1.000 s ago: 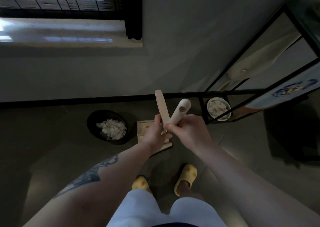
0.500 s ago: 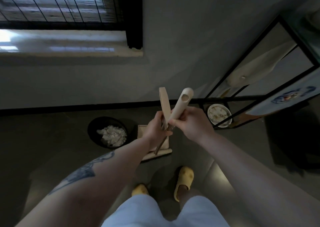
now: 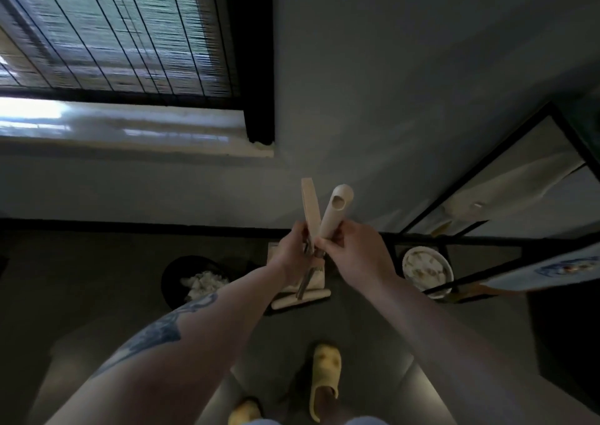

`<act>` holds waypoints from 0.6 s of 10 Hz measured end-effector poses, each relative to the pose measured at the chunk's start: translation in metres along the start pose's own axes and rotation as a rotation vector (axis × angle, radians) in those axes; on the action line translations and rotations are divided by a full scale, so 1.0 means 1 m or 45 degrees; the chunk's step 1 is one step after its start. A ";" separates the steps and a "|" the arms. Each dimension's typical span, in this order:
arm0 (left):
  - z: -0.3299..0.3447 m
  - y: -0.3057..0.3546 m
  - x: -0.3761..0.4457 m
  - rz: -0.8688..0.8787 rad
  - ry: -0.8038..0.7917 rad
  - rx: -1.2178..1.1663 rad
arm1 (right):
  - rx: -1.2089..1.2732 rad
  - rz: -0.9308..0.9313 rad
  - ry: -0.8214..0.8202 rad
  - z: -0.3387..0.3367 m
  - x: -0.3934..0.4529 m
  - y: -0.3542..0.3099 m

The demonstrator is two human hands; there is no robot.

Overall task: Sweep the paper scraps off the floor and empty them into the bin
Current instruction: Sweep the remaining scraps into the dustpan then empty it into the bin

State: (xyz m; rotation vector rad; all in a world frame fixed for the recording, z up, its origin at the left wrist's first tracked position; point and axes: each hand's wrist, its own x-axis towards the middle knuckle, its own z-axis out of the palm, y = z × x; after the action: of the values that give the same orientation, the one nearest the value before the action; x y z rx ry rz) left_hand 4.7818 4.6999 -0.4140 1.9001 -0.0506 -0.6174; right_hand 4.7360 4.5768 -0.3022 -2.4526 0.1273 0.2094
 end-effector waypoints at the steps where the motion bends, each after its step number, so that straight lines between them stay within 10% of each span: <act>1: 0.000 0.014 0.017 0.079 -0.003 0.098 | -0.030 -0.016 -0.043 -0.009 0.022 0.013; 6: 0.000 0.017 0.053 -0.138 0.031 0.266 | -0.040 -0.050 -0.162 -0.004 0.064 0.034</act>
State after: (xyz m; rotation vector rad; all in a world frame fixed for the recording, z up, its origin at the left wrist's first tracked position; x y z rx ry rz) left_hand 4.8318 4.6759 -0.4196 2.1226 0.0042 -0.6838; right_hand 4.7942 4.5457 -0.3315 -2.4627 0.0204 0.3512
